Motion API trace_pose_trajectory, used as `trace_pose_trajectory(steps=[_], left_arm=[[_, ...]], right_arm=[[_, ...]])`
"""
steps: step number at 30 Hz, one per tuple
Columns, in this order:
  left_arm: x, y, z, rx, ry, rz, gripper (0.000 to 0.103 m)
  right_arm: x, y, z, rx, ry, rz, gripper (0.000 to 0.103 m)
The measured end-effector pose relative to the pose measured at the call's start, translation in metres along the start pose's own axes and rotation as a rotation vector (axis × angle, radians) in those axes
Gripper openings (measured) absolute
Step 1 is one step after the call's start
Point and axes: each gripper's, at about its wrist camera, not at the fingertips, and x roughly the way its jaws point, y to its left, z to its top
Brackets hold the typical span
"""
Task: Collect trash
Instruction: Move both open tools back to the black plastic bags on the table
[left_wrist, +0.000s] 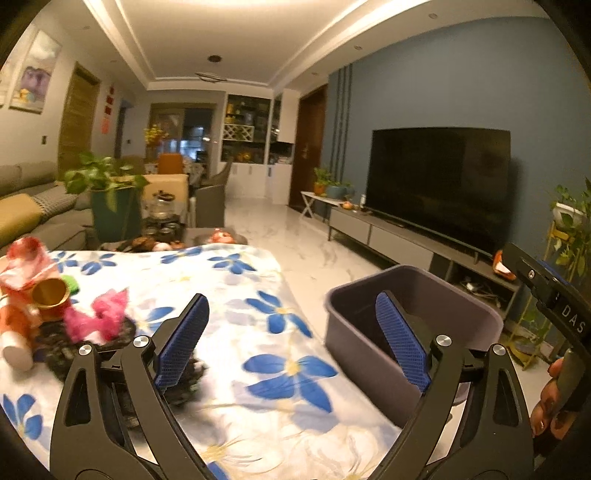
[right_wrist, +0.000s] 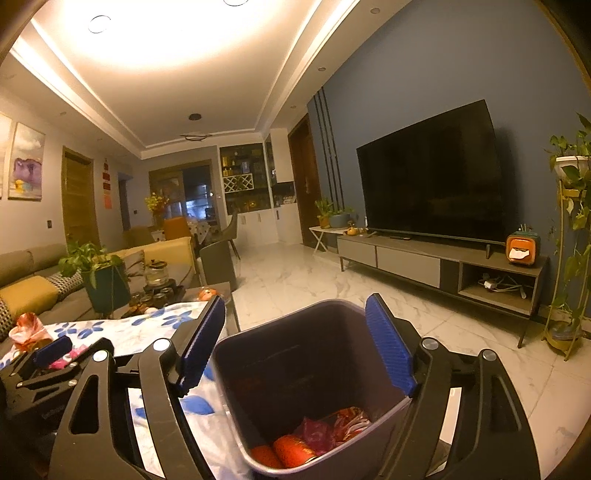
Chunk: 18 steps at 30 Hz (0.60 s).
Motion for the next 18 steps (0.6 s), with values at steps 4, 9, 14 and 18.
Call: trace_pose_trajectory(steps=[4, 9, 14, 18], left_arm=[[-0.019, 0.021, -0.004, -0.016, -0.021, 0.059, 0.09], [-0.042, 0.048, -0.011, -0.026, -0.049, 0.146, 0.09], [-0.062, 0.073, -0.018, -0.042, -0.059, 0.213, 0.09], [-0.075, 0.092, -0.023, -0.053, -0.061, 0.255, 0.09]], right_arm=[[-0.008, 0.013, -0.005, -0.003, 0.005, 0.037, 0.077], [-0.014, 0.035, -0.01, -0.017, 0.007, 0.08, 0.077], [-0.017, 0.058, -0.017, -0.017, 0.015, 0.126, 0.077], [-0.017, 0.078, -0.025, -0.013, 0.039, 0.171, 0.077]])
